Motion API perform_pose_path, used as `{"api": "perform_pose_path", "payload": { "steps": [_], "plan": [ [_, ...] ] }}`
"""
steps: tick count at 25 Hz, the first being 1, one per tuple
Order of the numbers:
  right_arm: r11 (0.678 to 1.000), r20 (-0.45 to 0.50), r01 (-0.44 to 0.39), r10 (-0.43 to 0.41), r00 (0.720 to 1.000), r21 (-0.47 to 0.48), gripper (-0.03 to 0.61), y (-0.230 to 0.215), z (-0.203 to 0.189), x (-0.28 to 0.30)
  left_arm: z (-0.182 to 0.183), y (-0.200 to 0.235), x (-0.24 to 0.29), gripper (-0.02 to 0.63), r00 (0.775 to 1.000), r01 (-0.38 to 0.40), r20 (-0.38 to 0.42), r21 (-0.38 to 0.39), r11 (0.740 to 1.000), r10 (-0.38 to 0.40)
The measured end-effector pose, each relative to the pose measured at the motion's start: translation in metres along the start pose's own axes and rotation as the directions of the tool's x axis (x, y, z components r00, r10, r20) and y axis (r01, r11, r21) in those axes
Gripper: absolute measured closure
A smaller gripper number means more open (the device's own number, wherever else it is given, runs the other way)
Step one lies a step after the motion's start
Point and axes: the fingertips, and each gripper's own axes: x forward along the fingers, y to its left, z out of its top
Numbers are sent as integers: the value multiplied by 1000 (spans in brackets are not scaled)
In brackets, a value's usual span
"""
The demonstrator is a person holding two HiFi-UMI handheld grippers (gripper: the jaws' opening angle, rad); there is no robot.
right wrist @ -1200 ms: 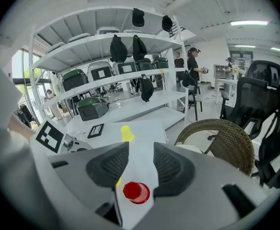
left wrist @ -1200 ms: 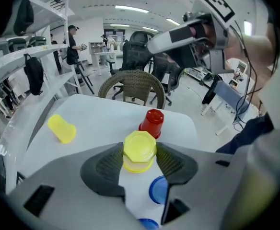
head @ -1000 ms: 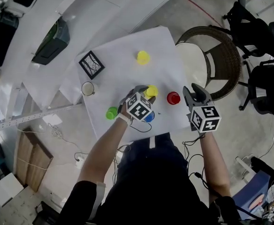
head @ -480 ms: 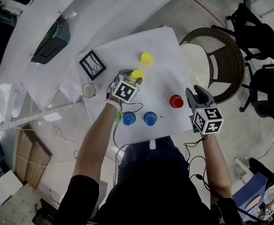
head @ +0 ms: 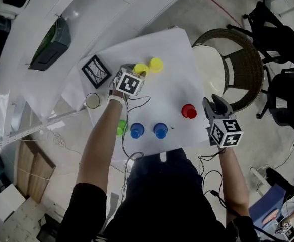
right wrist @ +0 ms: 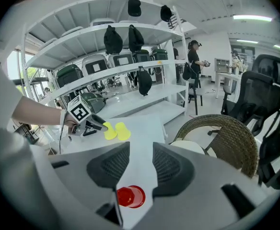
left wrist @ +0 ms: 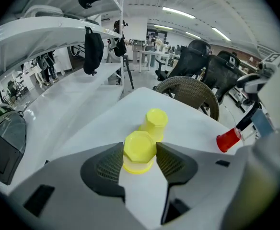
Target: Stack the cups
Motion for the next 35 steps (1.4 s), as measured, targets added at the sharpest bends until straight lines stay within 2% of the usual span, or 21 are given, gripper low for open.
{"api": "perform_pose_path", "payload": {
  "steps": [11,16,19,22,27,31,35],
  "plan": [
    [1000,-10,-2,2,1000,8,431,-8,-3,4,1,8,12,402,1000,-1,-20,-29,1000,0],
    [1000,-13,-10,10,1000,-1,431,-4,-4,4,0,8,14,402,1000,1,-9,-53,999,-1],
    [1000,-16,-10,10,1000,-4,431,-3,-6,5,0,16,17,400,1000,-27,12,-64,998,28],
    [1000,-9,-8,8,1000,2,431,-3,-6,3,3,14,7,371,999,-29,41,-84,996,32],
    [1000,9,-17,17,1000,-5,432,3,2,-1,7,1,-35,367,989,-8,141,-169,986,32],
    [997,55,-54,57,997,-47,433,17,26,-1,20,-5,-87,367,960,6,273,-235,972,60],
    [991,89,-89,98,991,-96,434,36,44,-10,8,-18,-137,367,934,14,345,-286,958,89]
  ]
}}
